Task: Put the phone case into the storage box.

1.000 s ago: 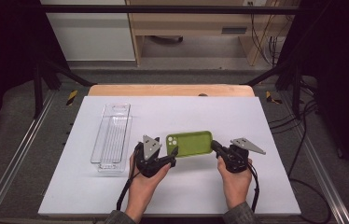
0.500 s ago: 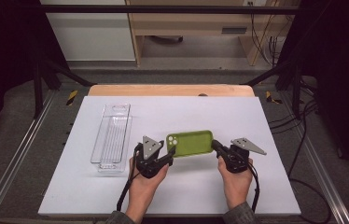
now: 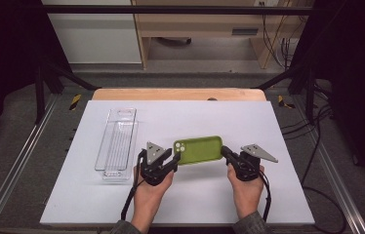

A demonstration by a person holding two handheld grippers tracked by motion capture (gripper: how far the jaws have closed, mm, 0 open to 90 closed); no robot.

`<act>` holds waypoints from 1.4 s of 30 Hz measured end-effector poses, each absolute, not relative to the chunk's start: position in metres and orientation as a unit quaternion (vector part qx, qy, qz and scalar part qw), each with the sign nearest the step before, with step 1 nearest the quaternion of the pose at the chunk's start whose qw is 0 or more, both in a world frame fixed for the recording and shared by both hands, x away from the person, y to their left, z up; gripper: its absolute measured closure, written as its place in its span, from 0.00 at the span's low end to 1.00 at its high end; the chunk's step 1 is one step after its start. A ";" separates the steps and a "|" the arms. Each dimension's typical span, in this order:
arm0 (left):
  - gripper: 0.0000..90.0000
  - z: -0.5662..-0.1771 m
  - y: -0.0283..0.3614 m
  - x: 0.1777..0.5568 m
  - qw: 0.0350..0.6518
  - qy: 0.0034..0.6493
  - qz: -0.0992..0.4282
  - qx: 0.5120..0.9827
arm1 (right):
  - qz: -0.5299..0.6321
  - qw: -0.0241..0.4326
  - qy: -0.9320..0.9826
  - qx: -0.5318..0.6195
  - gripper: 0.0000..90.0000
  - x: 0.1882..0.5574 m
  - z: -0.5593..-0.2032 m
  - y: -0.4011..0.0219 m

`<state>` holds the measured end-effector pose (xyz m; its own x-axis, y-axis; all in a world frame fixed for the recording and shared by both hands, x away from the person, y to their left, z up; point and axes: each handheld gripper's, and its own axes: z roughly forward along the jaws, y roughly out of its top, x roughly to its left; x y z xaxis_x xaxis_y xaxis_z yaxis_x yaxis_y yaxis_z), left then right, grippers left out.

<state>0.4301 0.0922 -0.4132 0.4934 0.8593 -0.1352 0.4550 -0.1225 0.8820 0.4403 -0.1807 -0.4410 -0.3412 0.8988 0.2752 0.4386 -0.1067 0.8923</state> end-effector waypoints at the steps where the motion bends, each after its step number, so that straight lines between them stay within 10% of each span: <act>1: 0.72 -0.413 0.092 0.430 0.479 0.458 0.210 0.719 | 0.522 0.221 0.631 0.529 0.98 0.440 -0.441 -0.180; 42: 0.95 -0.423 0.099 0.441 0.457 0.515 0.227 0.689 | 0.506 0.246 0.648 0.513 0.97 0.431 -0.441 -0.162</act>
